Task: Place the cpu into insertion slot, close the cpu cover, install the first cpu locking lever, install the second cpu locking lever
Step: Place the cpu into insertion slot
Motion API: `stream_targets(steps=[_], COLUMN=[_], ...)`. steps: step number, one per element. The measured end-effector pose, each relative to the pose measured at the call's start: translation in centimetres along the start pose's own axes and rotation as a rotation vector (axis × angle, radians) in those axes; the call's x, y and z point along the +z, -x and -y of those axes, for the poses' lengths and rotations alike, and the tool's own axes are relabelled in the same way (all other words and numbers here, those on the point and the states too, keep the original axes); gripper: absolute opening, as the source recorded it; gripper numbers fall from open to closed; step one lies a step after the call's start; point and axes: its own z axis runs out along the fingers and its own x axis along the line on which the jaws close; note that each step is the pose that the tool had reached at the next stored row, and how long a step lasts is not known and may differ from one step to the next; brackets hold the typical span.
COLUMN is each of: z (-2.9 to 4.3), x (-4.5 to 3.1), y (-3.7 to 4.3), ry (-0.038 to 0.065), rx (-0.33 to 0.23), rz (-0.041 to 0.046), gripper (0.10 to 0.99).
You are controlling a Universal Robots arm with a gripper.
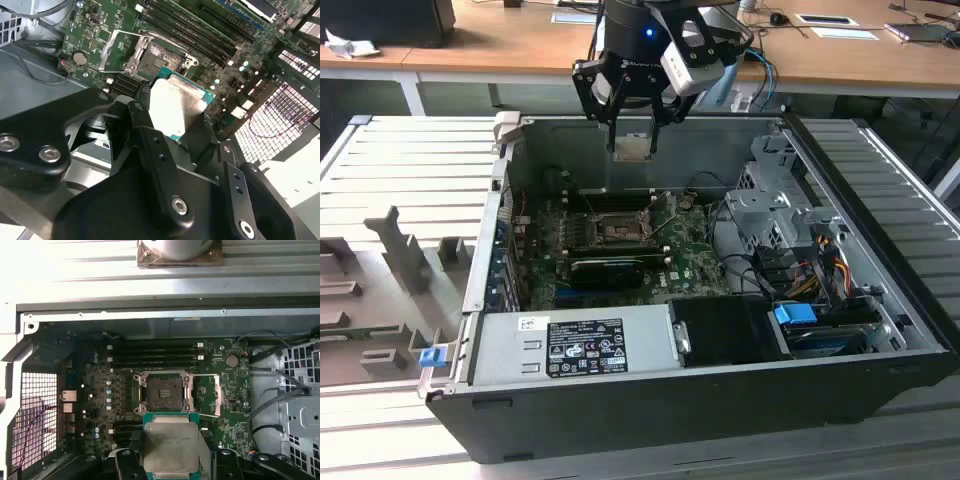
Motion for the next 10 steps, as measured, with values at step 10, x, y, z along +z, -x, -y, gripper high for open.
stream_targets(steps=[10], z=[0.02], x=[0.19], y=[0.0], ry=[0.002], rx=[0.145], rz=[0.0082], gripper=[0.529])
